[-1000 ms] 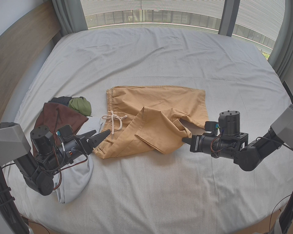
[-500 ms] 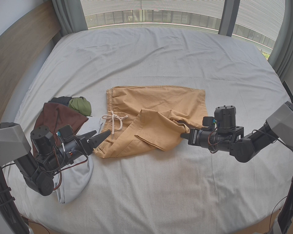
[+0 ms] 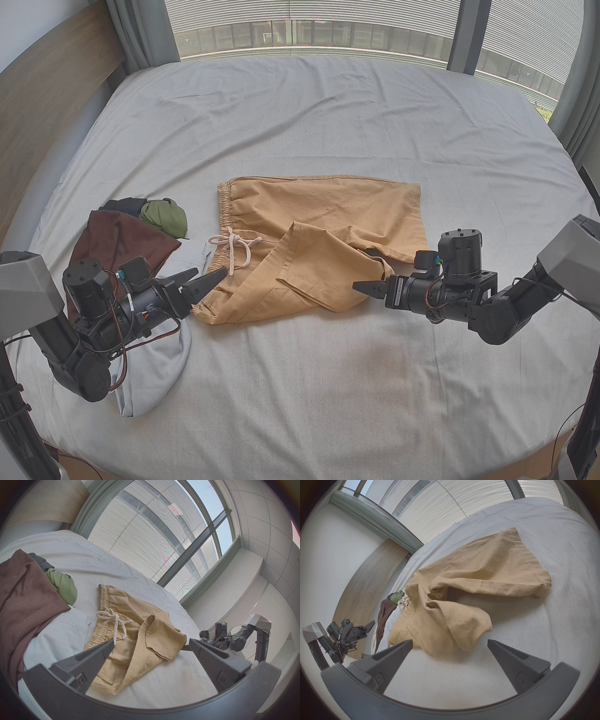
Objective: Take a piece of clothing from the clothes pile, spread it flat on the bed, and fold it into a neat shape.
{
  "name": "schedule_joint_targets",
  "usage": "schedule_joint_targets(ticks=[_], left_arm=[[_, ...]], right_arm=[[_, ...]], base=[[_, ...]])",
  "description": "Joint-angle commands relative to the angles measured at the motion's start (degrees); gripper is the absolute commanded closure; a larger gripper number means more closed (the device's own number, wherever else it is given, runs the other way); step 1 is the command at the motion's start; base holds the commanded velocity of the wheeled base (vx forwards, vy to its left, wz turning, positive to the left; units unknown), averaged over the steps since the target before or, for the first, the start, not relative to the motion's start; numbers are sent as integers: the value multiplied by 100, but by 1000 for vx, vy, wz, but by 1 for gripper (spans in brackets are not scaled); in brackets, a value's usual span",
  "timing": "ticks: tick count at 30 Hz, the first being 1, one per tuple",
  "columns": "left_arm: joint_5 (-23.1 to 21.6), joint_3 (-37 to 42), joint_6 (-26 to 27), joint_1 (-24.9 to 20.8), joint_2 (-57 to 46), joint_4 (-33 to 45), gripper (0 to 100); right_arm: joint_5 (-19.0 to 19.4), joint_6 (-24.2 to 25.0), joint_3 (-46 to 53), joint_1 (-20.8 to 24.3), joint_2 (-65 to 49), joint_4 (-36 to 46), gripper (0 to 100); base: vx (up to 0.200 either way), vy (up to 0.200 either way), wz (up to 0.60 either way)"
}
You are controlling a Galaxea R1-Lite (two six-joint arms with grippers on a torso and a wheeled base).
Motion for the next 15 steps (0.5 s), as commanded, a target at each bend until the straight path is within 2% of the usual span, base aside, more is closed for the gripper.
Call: schedule_joint_targets(ticks=[1, 15], left_arm=[[-1, 0, -4, -1, 19, -1, 0], [-1, 17, -4, -10, 19, -1, 0]], right_arm=[[-1, -12, 172, -8, 173, -237, 0], [-27, -223, 523, -17, 384, -1028, 0]], base=[[0, 0, 0], [0, 0, 0]])
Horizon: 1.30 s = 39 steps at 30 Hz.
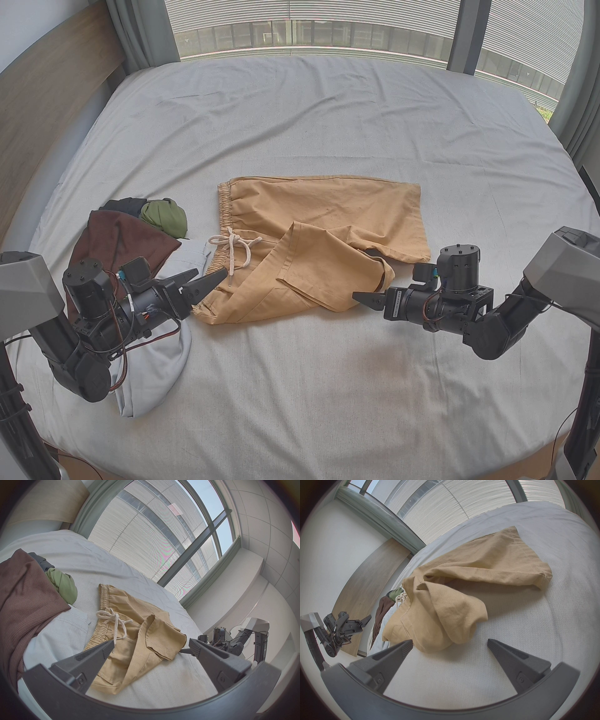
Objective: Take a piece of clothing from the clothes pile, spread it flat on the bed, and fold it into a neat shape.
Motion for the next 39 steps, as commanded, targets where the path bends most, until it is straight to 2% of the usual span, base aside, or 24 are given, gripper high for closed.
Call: schedule_joint_targets(ticks=[1, 7, 12, 19, 23, 26, 30, 36, 39], left_arm=[[-1, 8, -4, -1, 8, -3, 0], [-1, 16, -4, -10, 8, -3, 0], [-1, 16, -4, -1, 17, -3, 0], [-1, 16, 5, -10, 17, -3, 0], [-1, 8, 5, -1, 17, -3, 0], [-1, 8, 5, -1, 8, -3, 0], [-1, -1, 5, -1, -9, -3, 0], [-1, -1, 5, -1, -36, -3, 0], [-1, -1, 5, -1, -36, -3, 0]], right_arm=[[-1, -65, 165, 12, 59, -167, 0], [17, -100, 261, 117, 94, -387, 0], [17, -38, 244, 381, 103, -343, 0], [8, 181, 288, 574, 147, -387, 0], [-1, -399, 613, 759, 94, -703, 0], [8, -548, 754, 996, -11, -1090, 0], [26, -944, 745, 1163, -134, -1169, 0], [96, -1726, 358, 1163, 68, -1248, 0], [96, -1823, 297, 1145, 121, -1248, 0]], base=[[0, 0, 0], [0, 0, 0], [0, 0, 0], [0, 0, 0], [0, 0, 0], [0, 0, 0], [0, 0, 0], [0, 0, 0], [0, 0, 0]])
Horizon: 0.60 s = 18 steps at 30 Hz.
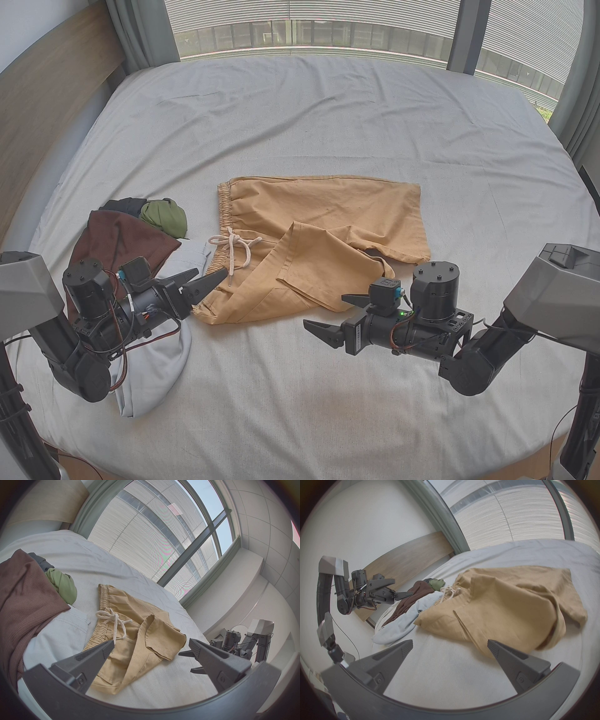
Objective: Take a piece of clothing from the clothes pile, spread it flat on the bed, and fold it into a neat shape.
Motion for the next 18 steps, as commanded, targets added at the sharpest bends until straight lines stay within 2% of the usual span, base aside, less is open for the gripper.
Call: schedule_joint_targets(ticks=[1, 5, 18], left_arm=[[-1, -11, -1, 4, -22, -3, 0], [-1, -11, -1, 4, -22, -3, 0], [-1, -11, -10, -5, -31, -3, 0]], right_arm=[[19, -514, -402, -60, 333, 55, 0], [28, -1437, -622, -332, 711, 142, 0], [28, -1648, -1088, -613, 913, 415, 0]], base=[[0, 0, 0], [0, 0, 0], [0, 0, 0]])
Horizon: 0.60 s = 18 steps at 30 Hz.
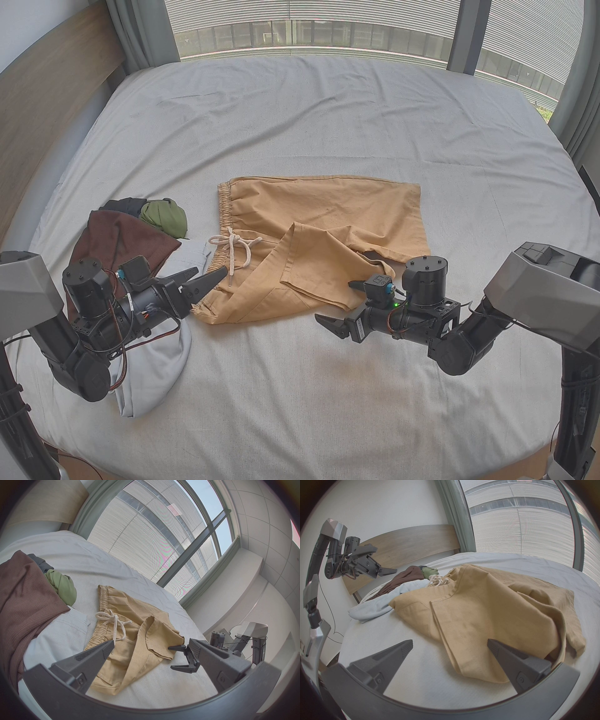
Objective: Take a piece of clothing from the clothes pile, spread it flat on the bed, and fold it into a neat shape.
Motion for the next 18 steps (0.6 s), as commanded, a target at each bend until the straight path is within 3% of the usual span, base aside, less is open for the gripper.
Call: schedule_joint_targets(ticks=[1, 15, 16, 18], left_arm=[[2, 0, -10, -3, -12, -3, 0], [-7, 0, -18, -3, -12, -12, 0], [-7, 0, -18, -3, -12, -12, 0], [-7, -9, -18, -3, -12, -12, 0]], right_arm=[[-1, -39, -154, -119, 175, 7, 0], [-1, -101, -418, -163, 385, 15, 0], [-1, -101, -427, -171, 385, 15, 100], [-1, -92, -453, -189, 385, 15, 100]], base=[[0, 0, 0], [0, 0, 0], [0, 0, 0], [0, 0, 0]])
